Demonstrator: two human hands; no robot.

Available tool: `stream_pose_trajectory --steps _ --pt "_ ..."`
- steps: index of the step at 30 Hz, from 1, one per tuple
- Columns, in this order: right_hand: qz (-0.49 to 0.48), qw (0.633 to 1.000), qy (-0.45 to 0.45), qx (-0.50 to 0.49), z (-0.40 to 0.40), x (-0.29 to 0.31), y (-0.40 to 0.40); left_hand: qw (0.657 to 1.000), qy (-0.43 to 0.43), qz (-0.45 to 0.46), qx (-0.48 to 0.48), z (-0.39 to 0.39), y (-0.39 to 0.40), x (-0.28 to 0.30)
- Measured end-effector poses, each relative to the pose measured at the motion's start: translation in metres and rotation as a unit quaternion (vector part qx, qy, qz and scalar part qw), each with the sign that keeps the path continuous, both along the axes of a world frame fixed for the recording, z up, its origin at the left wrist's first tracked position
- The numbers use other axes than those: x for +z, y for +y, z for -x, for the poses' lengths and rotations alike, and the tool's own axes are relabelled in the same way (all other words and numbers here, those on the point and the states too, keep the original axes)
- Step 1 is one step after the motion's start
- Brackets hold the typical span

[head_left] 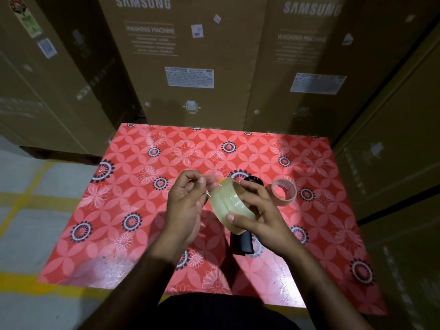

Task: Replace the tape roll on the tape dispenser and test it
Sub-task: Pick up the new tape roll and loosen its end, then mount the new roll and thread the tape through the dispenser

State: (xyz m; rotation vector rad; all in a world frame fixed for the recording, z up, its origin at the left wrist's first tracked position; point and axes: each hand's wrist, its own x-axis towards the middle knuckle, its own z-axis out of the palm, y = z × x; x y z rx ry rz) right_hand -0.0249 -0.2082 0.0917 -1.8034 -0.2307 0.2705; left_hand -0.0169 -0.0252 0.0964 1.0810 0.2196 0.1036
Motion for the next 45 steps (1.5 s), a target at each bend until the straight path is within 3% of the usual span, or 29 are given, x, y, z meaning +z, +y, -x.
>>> stream_pose_trajectory --steps 6,13,16,21,25,29,32,35,45 --pt "-0.003 0.999 -0.031 0.008 -0.003 -0.002 -0.005 0.999 0.022 0.02 0.015 -0.006 0.008 0.005" --pt "-0.04 0.998 0.024 -0.037 -0.011 -0.022 -0.006 0.993 0.011 0.112 -0.039 -0.012 0.011 -0.006" --pt "-0.008 0.998 -0.011 -0.054 -0.015 -0.023 -0.014 0.992 0.04 0.112 -0.037 -0.012 0.02 -0.026" --pt "0.03 0.992 -0.098 -0.071 -0.027 -0.021 -0.026 0.994 0.093 0.045 -0.046 -0.006 0.04 -0.059" --pt "0.043 0.992 -0.099 -0.068 -0.037 -0.024 -0.035 0.986 0.066 -0.134 -0.071 -0.005 0.053 -0.064" --pt "0.079 0.99 -0.094 -0.064 -0.05 -0.031 -0.041 0.914 0.034 -0.359 -0.184 -0.023 0.047 -0.051" --pt "0.1 0.99 -0.086 -0.059 -0.065 -0.039 -0.045 0.843 0.023 -0.466 -0.267 -0.053 0.025 -0.045" --pt "0.117 0.989 -0.073 -0.049 -0.084 -0.046 -0.045 0.793 0.012 -0.51 -0.332 -0.083 0.0 -0.049" --pt "0.174 0.982 -0.062 -0.047 -0.123 -0.085 -0.053 0.817 -0.017 -0.485 -0.312 -0.126 -0.034 -0.089"
